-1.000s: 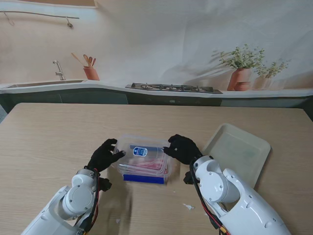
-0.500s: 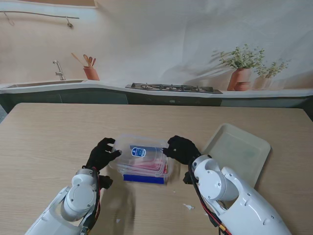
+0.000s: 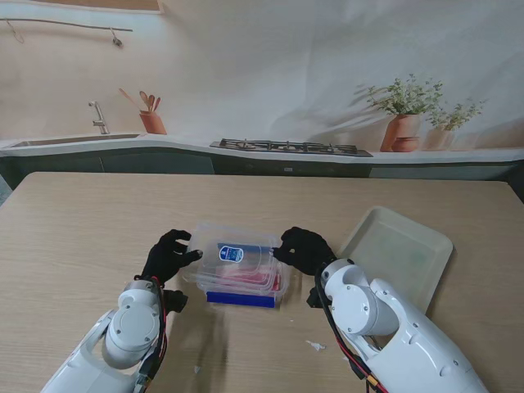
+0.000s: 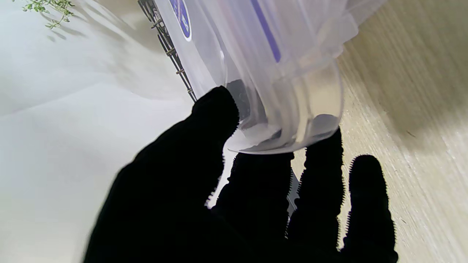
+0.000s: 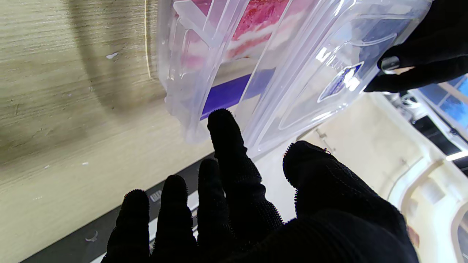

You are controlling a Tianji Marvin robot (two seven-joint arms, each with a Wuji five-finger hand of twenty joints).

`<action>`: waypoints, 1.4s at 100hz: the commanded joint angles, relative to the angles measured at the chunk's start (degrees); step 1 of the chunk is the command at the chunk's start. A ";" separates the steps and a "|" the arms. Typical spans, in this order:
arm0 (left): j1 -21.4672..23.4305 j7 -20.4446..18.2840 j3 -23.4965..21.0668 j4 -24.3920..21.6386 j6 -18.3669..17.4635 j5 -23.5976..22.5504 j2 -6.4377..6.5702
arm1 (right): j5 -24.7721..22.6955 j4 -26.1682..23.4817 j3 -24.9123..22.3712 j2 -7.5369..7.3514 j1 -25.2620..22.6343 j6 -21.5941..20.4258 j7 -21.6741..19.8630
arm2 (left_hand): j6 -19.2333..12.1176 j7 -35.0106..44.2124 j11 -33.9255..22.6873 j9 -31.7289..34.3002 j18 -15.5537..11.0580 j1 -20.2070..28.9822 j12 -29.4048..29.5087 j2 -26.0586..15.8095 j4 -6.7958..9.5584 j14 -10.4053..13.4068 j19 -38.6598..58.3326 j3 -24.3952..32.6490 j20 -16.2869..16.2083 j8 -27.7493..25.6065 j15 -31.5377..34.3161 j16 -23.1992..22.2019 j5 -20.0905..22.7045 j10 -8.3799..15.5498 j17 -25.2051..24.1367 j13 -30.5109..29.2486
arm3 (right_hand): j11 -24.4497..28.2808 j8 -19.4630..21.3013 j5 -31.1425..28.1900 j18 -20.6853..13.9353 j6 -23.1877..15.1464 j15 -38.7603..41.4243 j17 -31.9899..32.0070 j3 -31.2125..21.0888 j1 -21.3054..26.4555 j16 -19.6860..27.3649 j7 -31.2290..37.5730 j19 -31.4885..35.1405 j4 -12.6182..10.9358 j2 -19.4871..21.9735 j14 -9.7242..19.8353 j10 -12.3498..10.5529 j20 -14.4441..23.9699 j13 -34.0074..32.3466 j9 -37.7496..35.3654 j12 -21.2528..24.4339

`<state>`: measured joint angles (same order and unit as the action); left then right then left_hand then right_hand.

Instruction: Separate the bacon slices onto the tray

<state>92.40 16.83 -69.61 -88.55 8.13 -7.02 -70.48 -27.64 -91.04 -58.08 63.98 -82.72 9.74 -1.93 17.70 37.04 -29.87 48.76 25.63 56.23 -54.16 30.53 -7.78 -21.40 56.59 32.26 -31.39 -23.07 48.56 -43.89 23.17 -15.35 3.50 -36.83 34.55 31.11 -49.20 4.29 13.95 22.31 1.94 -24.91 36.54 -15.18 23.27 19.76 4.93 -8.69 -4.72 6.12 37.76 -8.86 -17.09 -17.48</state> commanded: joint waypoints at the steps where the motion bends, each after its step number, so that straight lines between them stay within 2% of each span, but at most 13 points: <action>1: 0.15 -0.52 -0.19 -0.16 -0.28 0.11 -0.30 | -0.43 0.03 0.23 0.47 -0.26 0.31 -0.28 | -3.03 4.60 -6.23 1.49 -0.19 9.86 -2.60 -4.26 1.46 -0.88 3.29 3.25 -0.13 -1.65 1.54 -1.07 1.90 5.20 0.73 -0.63 | 0.47 -0.74 0.59 -0.58 -2.59 0.22 0.36 -0.41 -0.97 -0.33 -0.80 -0.87 -0.91 -0.20 -0.13 0.19 0.94 0.48 0.10 -0.40; 26: 0.51 -0.63 -1.31 -0.59 -0.90 2.15 -0.42 | -0.78 0.32 0.53 0.62 -0.21 0.60 0.42 | -0.60 5.08 -7.12 1.75 -0.82 11.16 -4.15 -3.85 1.93 -1.49 3.21 4.00 -0.03 -0.97 1.30 -1.50 3.10 3.82 2.73 -2.00 | 0.51 -0.79 1.15 -0.63 -2.32 0.30 0.32 -0.33 -1.01 -0.38 -0.91 -0.84 -0.96 -0.18 -0.08 0.26 0.97 0.63 0.44 -0.44; 44: 1.04 -0.89 -2.34 -1.25 -1.93 3.47 -0.40 | -1.67 0.54 0.48 0.61 -0.26 0.13 1.00 | -0.08 6.05 -7.38 2.12 -1.44 11.57 -5.23 -3.59 2.08 -1.46 2.36 5.05 0.40 -0.43 0.13 -2.82 4.79 3.48 4.48 -3.23 | 0.56 -0.78 1.43 -0.70 -2.65 0.38 0.20 -0.24 -1.16 -0.41 -0.94 -0.81 -0.96 -0.18 -0.08 0.34 0.97 0.68 0.66 -0.46; 53: 1.13 -0.75 -2.75 -1.48 -2.51 4.23 -0.47 | -1.65 0.64 0.44 0.69 -0.27 -0.06 1.33 | -0.30 8.08 -7.01 2.27 -0.93 12.09 -5.66 -3.74 2.10 -1.34 1.83 4.79 0.64 -0.06 -1.25 -4.07 5.86 3.39 5.85 -4.09 | 0.59 -0.77 1.62 -0.71 -2.66 0.41 0.19 -0.20 -1.23 -0.42 -0.98 -0.81 -0.95 -0.10 -0.06 0.34 0.97 0.72 0.73 -0.46; 65: 1.36 -0.43 -3.29 -2.09 -3.08 6.28 -0.72 | -1.80 0.79 0.28 0.78 -0.43 -0.67 2.00 | -1.48 12.41 -7.06 2.33 -0.51 12.68 -6.06 -4.10 1.90 -1.03 1.28 4.65 0.99 -0.79 -2.58 -3.96 8.71 3.27 7.64 -5.31 | 0.64 -0.76 1.88 -0.66 -2.88 0.49 0.07 -0.16 -1.23 -0.45 -1.04 -0.78 -0.95 -0.07 -0.14 0.39 0.97 0.68 0.72 -0.47; 85: 1.97 0.31 -4.27 -3.54 -3.16 10.08 -1.22 | -1.94 0.73 -0.21 0.90 -0.87 -0.89 2.77 | -1.51 16.76 -7.08 2.67 0.76 13.29 -7.08 -4.23 2.01 -1.29 1.07 4.51 1.16 -2.00 -3.18 -3.83 12.05 2.45 9.24 -6.49 | 0.64 -0.74 2.15 -0.71 -2.86 0.50 0.11 -0.12 -1.25 -0.45 -1.12 -0.80 -0.94 0.04 -0.03 0.39 0.96 0.69 0.69 -0.45; 117: 2.25 2.21 -5.40 -5.21 -2.53 13.84 -1.98 | -1.95 0.99 -0.66 1.03 -1.16 -1.36 3.57 | -1.27 19.83 -6.86 2.78 3.56 13.66 -9.60 -4.44 1.93 -1.54 1.31 4.49 1.29 -5.43 -2.03 -3.70 12.62 1.31 13.28 -9.58 | 0.73 -0.79 2.72 -0.64 -2.86 0.52 0.05 -0.07 -1.19 -0.45 -1.37 -0.77 -0.95 0.13 -0.05 0.47 0.98 0.61 0.65 -0.47; 140: 1.85 4.11 -5.81 -5.73 -1.91 15.16 -2.56 | -1.98 0.99 -0.86 1.08 -1.36 -1.19 3.83 | -1.00 20.48 -6.79 2.32 4.38 13.78 -10.64 -4.74 1.71 -1.66 2.66 4.31 0.75 -6.32 0.35 -4.92 12.21 0.72 15.08 -11.66 | 0.70 -0.80 2.87 -0.55 -2.83 0.46 0.04 0.02 -1.19 -0.43 -1.44 -0.75 -0.94 0.22 0.01 0.46 0.99 0.71 0.71 -0.44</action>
<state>94.47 21.26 -75.25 -93.25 5.76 7.68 -72.56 -29.57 -89.92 -58.91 64.58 -83.55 8.51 2.39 18.54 47.72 -32.08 48.86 28.48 63.17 -63.16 30.53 -7.79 -22.24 56.63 31.90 -30.36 -25.43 46.91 -47.09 30.45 -17.02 17.34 -46.34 34.55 31.04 -47.35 4.29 12.63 22.32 1.94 -24.91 36.54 -15.18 22.53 19.76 4.93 -8.69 -4.73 6.12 37.76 -8.85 -17.09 -17.48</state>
